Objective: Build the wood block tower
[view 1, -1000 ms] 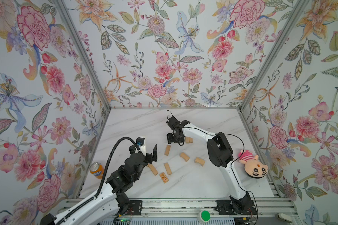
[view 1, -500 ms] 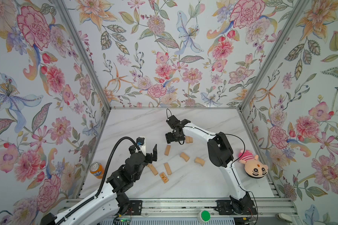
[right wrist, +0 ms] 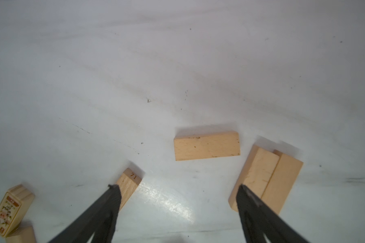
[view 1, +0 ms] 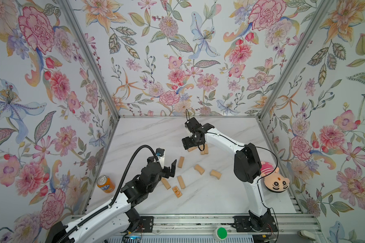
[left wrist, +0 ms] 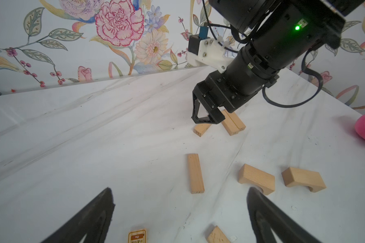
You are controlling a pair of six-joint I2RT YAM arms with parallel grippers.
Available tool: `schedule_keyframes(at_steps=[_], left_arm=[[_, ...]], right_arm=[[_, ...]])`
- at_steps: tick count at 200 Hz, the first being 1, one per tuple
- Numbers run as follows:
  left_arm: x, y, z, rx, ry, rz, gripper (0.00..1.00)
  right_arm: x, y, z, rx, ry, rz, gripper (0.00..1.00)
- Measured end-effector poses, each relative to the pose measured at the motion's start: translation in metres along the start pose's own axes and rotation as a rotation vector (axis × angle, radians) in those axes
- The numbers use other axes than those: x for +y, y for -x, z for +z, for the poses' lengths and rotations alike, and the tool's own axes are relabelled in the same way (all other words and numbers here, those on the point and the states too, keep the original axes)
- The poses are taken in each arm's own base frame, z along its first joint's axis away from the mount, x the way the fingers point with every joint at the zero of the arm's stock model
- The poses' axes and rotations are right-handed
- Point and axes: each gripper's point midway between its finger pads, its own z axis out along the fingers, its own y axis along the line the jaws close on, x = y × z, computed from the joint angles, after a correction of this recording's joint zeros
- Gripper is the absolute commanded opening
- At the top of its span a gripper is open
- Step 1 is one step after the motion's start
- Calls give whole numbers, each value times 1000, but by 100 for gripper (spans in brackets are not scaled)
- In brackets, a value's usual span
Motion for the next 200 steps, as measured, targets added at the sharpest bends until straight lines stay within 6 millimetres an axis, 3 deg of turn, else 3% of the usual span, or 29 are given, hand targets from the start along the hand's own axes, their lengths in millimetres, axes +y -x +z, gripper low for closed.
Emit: schedule_keyframes(at_steps=[29, 85, 145, 200], left_arm=[[-8, -1, -2, 17, -46, -14, 99], [-22, -11, -6, 71, -134, -43, 99], [-25, -13, -11, 79, -159, -58, 99], [-26, -22, -8, 106, -160, -53, 99]], right_arm=[[-11, 2, 0, -1, -9, 20, 88], [-8, 1, 3, 7, 7, 2, 88], [-21, -1, 20, 37, 8, 11, 89], [-17, -2, 33, 53, 24, -7, 89]])
